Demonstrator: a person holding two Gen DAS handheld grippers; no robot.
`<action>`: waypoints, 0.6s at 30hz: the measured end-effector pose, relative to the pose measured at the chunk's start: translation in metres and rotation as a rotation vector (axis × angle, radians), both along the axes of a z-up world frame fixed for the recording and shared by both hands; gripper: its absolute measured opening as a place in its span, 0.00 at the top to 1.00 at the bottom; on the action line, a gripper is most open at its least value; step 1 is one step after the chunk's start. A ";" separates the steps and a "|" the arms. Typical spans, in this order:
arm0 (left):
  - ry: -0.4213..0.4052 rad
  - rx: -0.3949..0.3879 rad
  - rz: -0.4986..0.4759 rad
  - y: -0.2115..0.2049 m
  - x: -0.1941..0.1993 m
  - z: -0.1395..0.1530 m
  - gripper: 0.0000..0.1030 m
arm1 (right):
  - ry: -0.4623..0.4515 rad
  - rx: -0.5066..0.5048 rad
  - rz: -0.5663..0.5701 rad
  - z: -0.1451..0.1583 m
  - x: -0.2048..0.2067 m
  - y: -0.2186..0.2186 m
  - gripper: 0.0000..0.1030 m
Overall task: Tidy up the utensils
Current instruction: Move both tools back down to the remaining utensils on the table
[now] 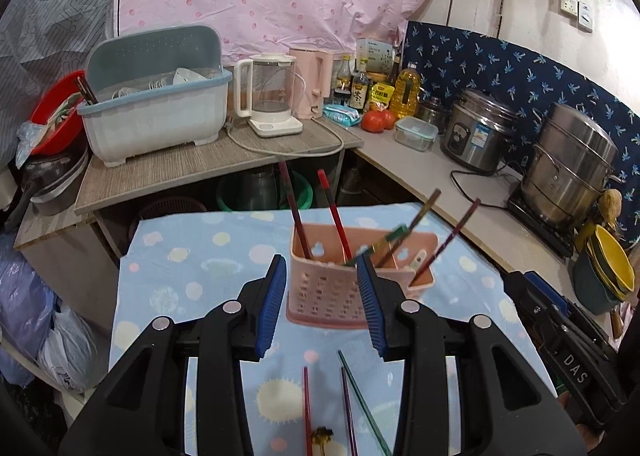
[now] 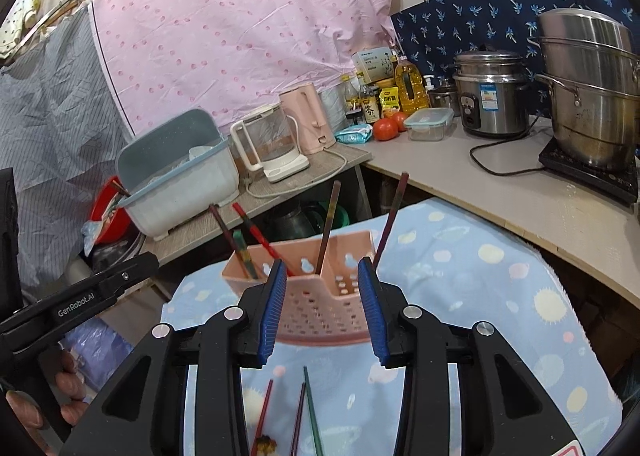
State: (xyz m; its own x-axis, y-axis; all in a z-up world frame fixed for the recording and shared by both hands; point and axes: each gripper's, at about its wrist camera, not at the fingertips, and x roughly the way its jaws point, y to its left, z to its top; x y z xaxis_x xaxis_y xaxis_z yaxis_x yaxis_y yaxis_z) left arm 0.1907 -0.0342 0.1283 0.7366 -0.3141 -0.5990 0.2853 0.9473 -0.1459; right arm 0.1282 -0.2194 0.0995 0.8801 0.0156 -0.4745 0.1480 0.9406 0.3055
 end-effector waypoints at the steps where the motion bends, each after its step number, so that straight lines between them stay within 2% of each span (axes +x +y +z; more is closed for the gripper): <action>1: 0.006 0.000 -0.002 0.000 -0.005 -0.003 0.65 | 0.008 0.000 0.004 -0.004 -0.005 0.002 0.64; 9: 0.085 0.006 -0.018 0.003 -0.047 -0.042 0.63 | 0.099 0.006 0.021 -0.043 -0.041 0.009 0.64; 18: 0.204 0.036 -0.010 0.016 -0.091 -0.104 0.63 | 0.227 0.001 0.054 -0.098 -0.081 0.021 0.64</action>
